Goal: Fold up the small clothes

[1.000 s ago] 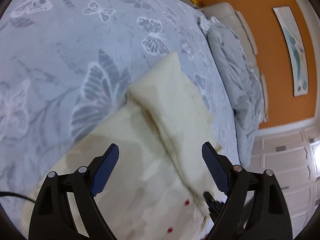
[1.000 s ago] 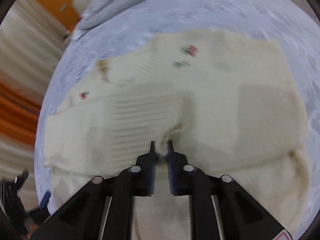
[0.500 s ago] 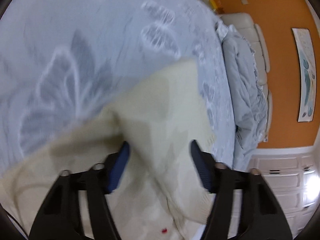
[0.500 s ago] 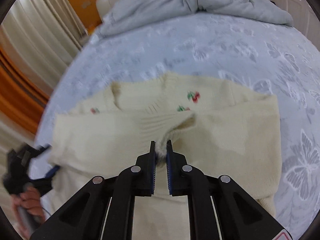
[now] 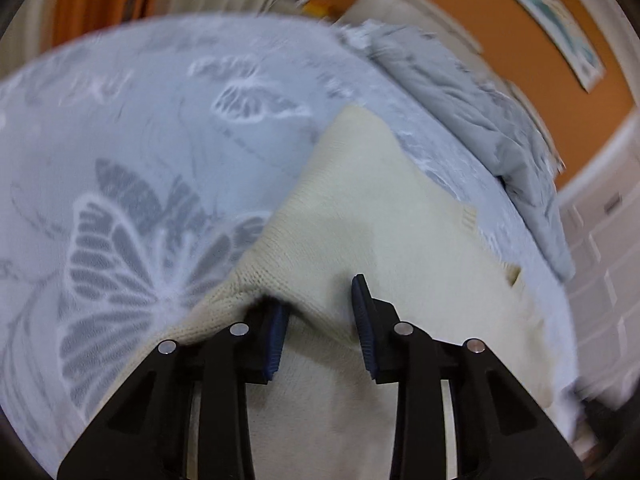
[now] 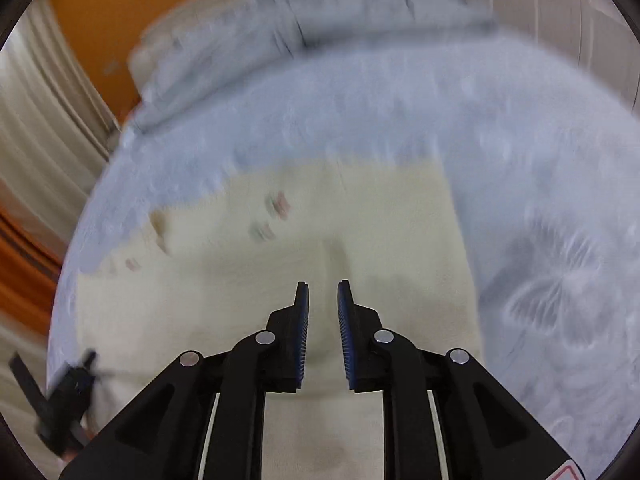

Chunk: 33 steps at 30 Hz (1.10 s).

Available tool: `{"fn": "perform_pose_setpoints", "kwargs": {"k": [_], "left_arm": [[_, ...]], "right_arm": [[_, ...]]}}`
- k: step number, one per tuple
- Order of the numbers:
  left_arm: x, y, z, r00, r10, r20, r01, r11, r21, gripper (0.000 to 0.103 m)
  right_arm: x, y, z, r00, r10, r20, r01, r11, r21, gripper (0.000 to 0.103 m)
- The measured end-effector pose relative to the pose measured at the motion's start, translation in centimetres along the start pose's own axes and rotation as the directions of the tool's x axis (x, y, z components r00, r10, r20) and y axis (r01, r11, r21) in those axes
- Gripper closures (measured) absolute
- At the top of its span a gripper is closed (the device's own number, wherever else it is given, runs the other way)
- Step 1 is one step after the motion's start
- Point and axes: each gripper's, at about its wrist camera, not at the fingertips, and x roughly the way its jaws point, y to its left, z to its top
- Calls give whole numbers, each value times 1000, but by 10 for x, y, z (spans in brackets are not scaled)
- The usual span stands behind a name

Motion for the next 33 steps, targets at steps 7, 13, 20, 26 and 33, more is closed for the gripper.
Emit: {"fn": "perform_pose_setpoints", "kwargs": {"k": [7,13,20,26,33], "left_arm": [[0,13,-2,997,-65,47,66,997,-36,72],[1,14,-4,996,-73,59,74,997,-23,72],[4,13,-7,995,-68,69,69,998,-7,72],[4,12,-8,995,-65,70,65,998,-3,72],[5,10,-8,996,-54,67,54,999,4,72]], "right_arm": [[62,159,-26,904,336,-266,-388,904,-178,89],[134,216,-39,908,235,-346,-338,900,-277,101],[122,29,18,972,112,-204,-120,992,-27,103],[53,0,8,980,150,-128,-154,988,-20,95],[45,-26,-19,991,38,-129,-30,998,59,93]]}}
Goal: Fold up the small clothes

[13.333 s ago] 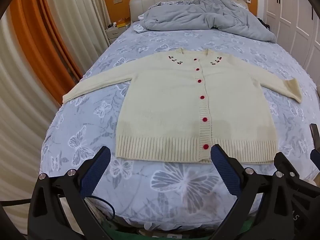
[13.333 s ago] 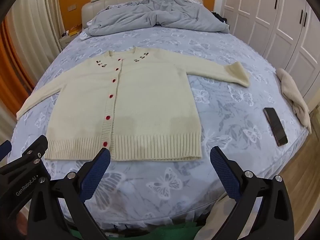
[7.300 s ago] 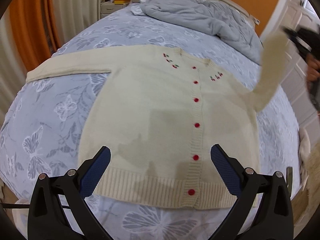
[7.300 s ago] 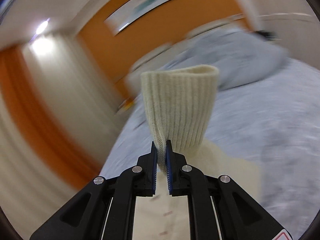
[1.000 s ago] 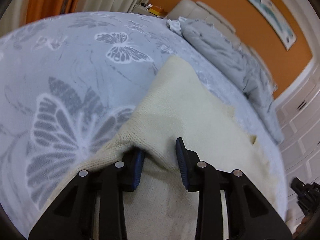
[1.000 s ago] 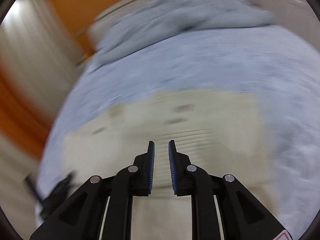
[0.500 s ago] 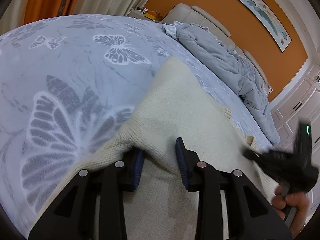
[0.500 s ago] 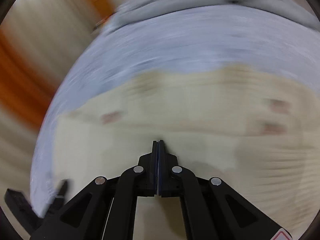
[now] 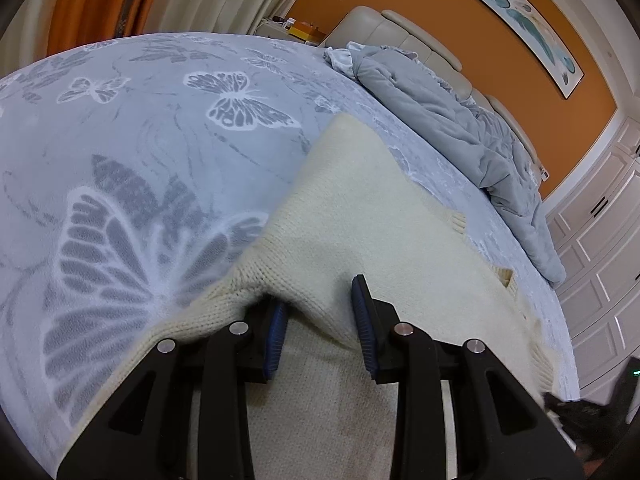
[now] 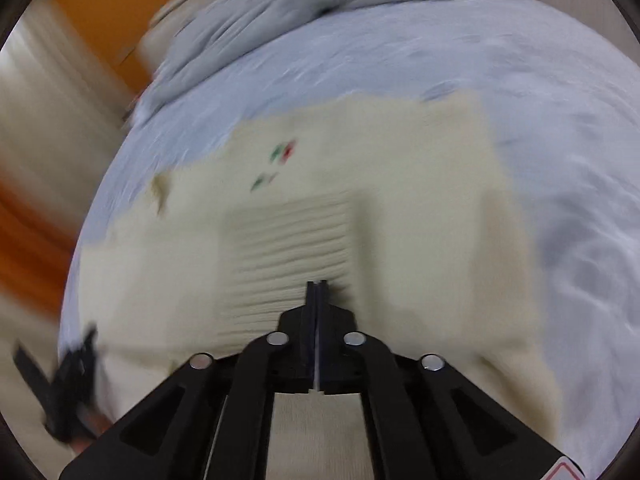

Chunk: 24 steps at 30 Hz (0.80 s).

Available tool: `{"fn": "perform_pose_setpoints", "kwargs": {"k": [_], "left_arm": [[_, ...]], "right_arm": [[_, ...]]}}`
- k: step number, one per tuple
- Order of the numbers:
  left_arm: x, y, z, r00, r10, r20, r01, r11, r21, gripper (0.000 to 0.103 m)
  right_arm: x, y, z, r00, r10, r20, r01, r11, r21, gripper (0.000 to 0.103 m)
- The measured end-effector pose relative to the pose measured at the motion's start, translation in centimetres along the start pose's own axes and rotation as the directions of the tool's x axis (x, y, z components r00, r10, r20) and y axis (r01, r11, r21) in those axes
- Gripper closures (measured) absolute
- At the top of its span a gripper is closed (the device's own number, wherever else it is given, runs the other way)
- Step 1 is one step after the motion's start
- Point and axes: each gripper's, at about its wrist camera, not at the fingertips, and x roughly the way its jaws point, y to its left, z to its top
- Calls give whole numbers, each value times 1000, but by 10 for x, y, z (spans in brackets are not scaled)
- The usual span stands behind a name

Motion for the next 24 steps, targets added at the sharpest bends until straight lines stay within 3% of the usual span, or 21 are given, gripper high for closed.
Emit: {"fn": "perform_pose_setpoints", "kwargs": {"k": [3,5,6,9,10,11,12,14,18,21,24], "left_arm": [[1,-4,0,1000,19,-5,-19,1000,12,72],[3,-8,2,999,42,-15,-42,999,25,72],[3,-10,3,998,55,-22,-54,998,32,72],[2,-19,11,991,111,-72,-106,992,69,71],[-1,-25,12,986,140,-90,-131,986,107,69],[-7,-33,12,979,174,-106,-155,974,163,58],[-19,-40,10,972,208,-112,-179,958,226,37],[-43,-45,3,958,267,-107,-225,927,299,20],[-88,-38,-12,910,395,-126,-323,866,381,20],[-117,-28,-22,879,448,-161,-357,845,398,20],[-143,-16,-34,852,485,-199,-383,835,395,20]], "right_arm": [[-16,23,-7,999,54,6,-53,997,-60,91],[8,31,-15,996,-38,-79,25,987,-157,103],[19,26,-18,992,-76,-104,57,982,-177,103],[-6,7,-12,991,-118,-67,111,989,-101,103],[-24,6,-12,991,-125,-38,121,988,-94,94],[-47,4,-17,995,-98,-20,96,991,-89,92],[-66,1,-26,997,-69,-19,67,994,-86,92],[-94,-9,-51,998,-54,-40,50,993,-105,92],[-134,-38,-120,984,-158,-81,146,980,-133,77],[-150,-65,-160,969,-204,-142,195,978,-77,70],[-156,-81,-185,965,-180,-191,182,983,-9,61]]}}
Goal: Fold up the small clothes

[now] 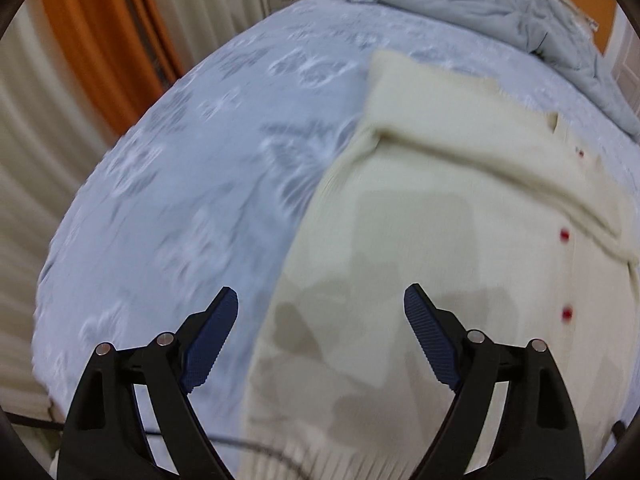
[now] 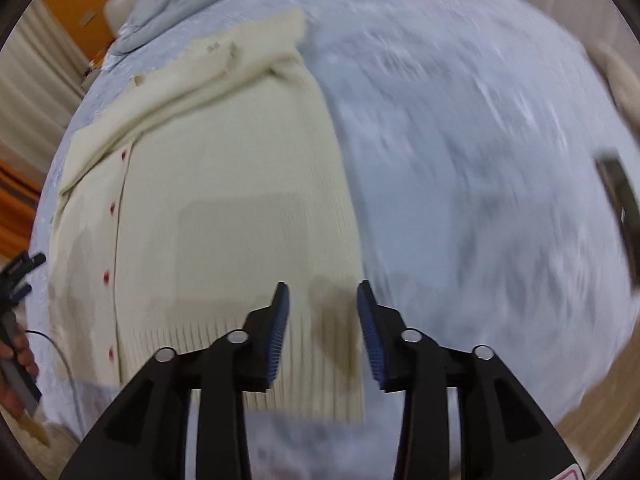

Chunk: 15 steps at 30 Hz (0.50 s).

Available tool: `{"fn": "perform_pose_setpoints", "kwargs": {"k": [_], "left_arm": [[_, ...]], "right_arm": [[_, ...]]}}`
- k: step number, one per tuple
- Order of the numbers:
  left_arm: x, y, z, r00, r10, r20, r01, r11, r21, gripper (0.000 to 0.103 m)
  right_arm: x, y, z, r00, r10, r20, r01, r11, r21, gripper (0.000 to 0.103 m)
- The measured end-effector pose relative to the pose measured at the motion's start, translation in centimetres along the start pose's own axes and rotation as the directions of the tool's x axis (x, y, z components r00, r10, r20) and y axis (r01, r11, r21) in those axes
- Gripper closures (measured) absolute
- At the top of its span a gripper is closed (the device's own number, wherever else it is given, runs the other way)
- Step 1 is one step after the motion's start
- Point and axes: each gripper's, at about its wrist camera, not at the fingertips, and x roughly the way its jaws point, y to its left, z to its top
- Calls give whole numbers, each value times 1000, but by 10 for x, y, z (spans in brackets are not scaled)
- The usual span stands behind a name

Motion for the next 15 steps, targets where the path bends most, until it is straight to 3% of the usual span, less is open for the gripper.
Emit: {"fn": "perform_pose_setpoints", "kwargs": {"k": [4,7,9,11,13,14,15], "left_arm": [[-18,23,-27,999,1,-46,-3,999,-39,18],[-41,55,-43,999,-9,-51,3,991,-130,18],[-79,95,-56,998,57,15,-52,971,-236,18],[-129,138,-75,975,189,112,-138,922,-361,13],[-156,159,-90,948,276,158,-191,892,-411,8],[-154,161,-94,951,271,147,-196,899,-391,7],[-145,158,-95,965,232,119,-176,917,-357,7]], "right_arm": [[-4,-6,-33,1000,11,-29,-11,1000,12,50],[-7,-4,-49,1000,-6,-18,5,1000,-18,49],[-15,-3,-51,1000,-4,14,4,1000,-22,49],[-26,-5,-51,997,-10,78,12,1000,-24,41],[-25,-8,-49,996,12,86,-12,1000,-5,37],[-21,-9,-48,997,21,76,-21,1000,7,37],[-14,-10,-46,998,32,59,-33,999,22,37]]}}
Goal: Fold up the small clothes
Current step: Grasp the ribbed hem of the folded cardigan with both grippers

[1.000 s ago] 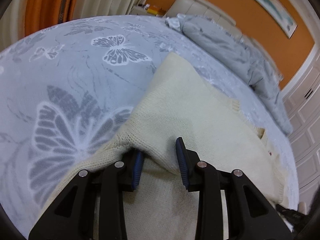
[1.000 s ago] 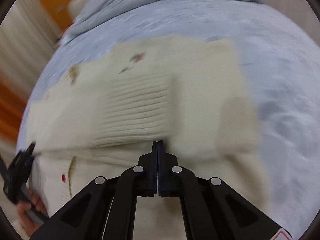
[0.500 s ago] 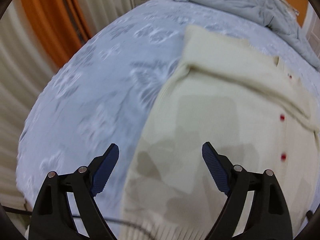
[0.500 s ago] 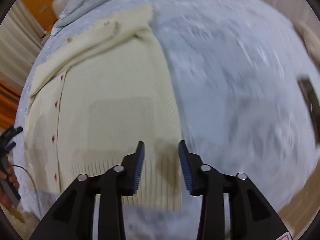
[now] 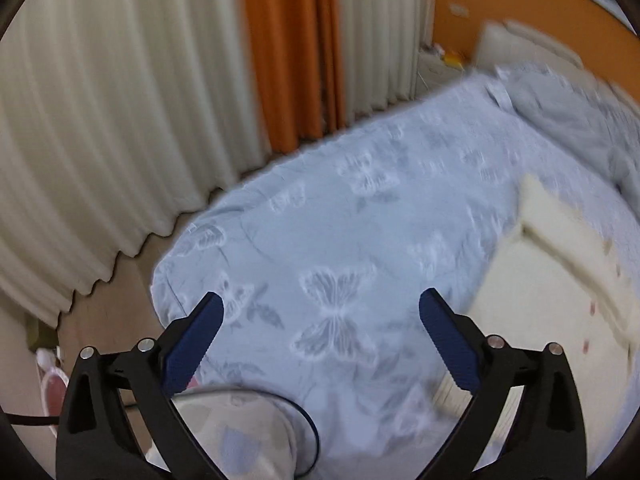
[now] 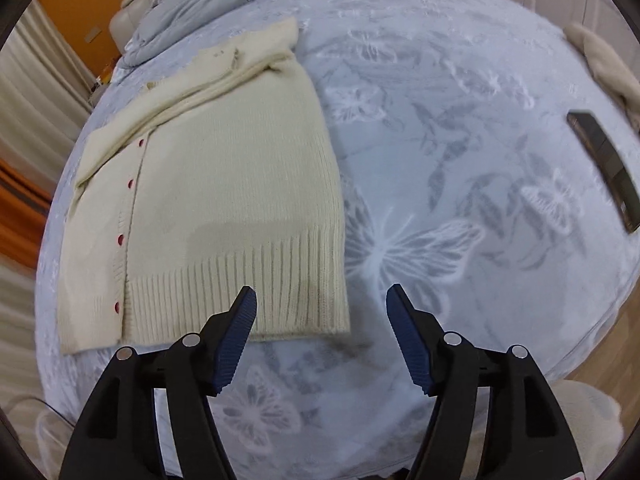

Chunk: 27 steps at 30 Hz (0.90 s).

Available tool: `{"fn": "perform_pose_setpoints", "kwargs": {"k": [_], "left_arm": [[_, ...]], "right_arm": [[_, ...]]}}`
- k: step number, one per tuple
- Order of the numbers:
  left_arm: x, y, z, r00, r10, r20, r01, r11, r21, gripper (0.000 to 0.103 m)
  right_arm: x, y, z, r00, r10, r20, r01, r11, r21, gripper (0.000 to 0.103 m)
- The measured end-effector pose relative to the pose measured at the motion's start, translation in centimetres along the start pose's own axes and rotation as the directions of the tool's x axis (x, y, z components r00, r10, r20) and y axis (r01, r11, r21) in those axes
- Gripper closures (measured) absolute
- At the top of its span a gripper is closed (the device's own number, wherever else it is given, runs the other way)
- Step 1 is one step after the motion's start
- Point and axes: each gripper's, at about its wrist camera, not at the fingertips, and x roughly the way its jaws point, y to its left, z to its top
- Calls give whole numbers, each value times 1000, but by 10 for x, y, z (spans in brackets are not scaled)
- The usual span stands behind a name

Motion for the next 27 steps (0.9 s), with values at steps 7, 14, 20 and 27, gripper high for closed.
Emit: {"fn": "perform_pose_setpoints", "kwargs": {"k": [7,14,20,27], "left_arm": [[84,-67,-59,859,-383,-338,380,922,-78,6],[122,-97,-80,878,-311,-363,328,945,-16,7],[125,-99,-73,862,-340,-377,368,930,1,57],[88,-96,-48,764,-524,-376,534,841,-85,94]], "right_arm": [[31,4,-1,995,38,-90,-35,999,25,35],[37,15,-1,994,67,-86,-68,998,-13,20],[43,24,2,974,208,-89,-208,978,15,59],[12,35,6,970,244,-22,-244,970,20,96]]}}
